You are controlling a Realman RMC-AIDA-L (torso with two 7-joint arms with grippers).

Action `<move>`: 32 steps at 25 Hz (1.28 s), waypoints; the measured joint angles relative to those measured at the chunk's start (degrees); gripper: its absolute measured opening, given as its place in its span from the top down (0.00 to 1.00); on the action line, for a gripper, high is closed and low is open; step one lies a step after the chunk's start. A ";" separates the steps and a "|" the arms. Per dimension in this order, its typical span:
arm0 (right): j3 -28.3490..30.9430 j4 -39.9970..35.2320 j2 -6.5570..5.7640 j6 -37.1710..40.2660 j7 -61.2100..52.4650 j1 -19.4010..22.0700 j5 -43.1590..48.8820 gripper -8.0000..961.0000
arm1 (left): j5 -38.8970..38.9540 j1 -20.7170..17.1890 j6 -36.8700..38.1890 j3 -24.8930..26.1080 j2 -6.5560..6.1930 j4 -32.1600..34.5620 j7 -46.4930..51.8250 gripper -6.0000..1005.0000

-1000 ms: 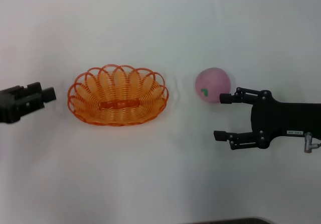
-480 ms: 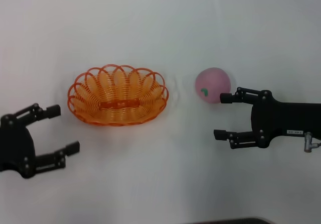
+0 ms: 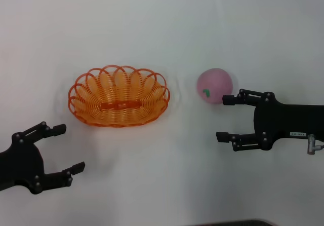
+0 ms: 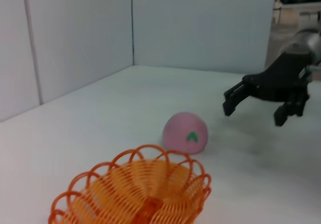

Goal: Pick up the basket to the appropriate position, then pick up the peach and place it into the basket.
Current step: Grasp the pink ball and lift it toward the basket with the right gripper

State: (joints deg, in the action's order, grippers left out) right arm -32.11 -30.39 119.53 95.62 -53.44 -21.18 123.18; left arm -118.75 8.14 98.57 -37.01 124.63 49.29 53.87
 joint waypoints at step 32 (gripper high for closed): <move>-1.39 -19.63 -3.26 7.75 -65.18 -13.22 15.19 0.04 | -1.35 -0.49 -0.13 2.06 -0.18 -2.54 -0.61 0.10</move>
State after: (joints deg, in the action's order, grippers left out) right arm -33.50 -50.01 116.26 103.37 -118.62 -34.40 138.38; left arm -120.10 7.65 98.45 -34.95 124.45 46.76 53.26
